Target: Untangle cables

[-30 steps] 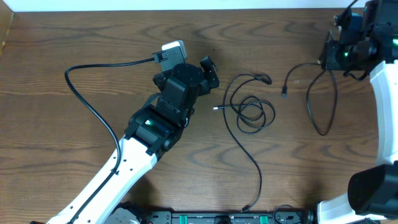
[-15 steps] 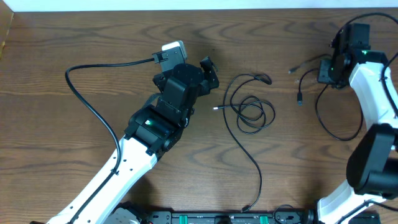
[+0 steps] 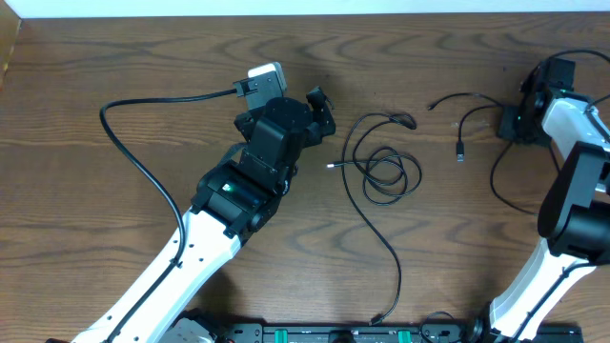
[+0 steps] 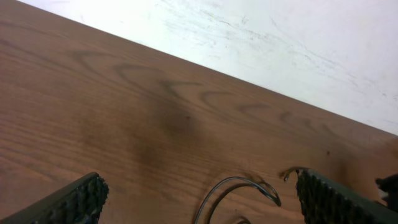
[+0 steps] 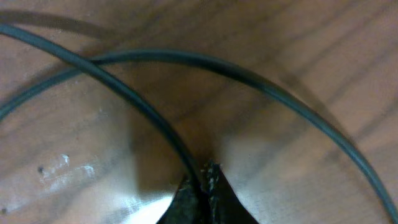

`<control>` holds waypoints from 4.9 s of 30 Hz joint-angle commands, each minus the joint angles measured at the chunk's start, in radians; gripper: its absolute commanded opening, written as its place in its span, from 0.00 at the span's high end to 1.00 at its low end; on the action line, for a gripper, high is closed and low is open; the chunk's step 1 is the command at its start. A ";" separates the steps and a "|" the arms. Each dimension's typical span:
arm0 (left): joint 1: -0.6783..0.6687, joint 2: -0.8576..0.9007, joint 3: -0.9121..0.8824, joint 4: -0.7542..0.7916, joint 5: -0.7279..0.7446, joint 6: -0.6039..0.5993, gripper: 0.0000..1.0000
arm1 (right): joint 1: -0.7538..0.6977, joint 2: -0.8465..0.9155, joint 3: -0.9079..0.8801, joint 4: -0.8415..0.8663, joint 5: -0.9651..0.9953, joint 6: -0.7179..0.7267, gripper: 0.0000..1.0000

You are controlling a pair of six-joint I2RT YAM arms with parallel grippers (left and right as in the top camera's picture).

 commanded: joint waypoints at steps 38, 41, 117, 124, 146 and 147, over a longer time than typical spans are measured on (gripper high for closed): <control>0.001 0.003 0.000 -0.004 -0.006 -0.001 0.02 | -0.221 0.156 0.450 -0.047 0.074 0.025 0.01; 0.001 0.003 0.000 -0.010 -0.006 0.000 0.02 | -0.221 0.114 0.460 -0.090 0.003 0.024 0.01; 0.001 0.003 0.000 -0.429 -0.010 0.048 0.02 | 0.227 0.050 0.385 -0.213 -0.133 0.013 0.99; 0.001 0.003 0.000 -0.429 -0.010 0.048 0.02 | 0.232 0.073 0.206 -0.051 -0.106 -0.001 0.01; 0.001 0.003 0.000 -0.428 -0.010 0.048 0.02 | 0.313 0.073 -0.043 0.193 -0.323 0.122 0.01; 0.001 0.003 0.000 -0.429 -0.010 0.048 0.02 | 0.320 0.073 -0.057 0.216 -0.287 0.122 0.06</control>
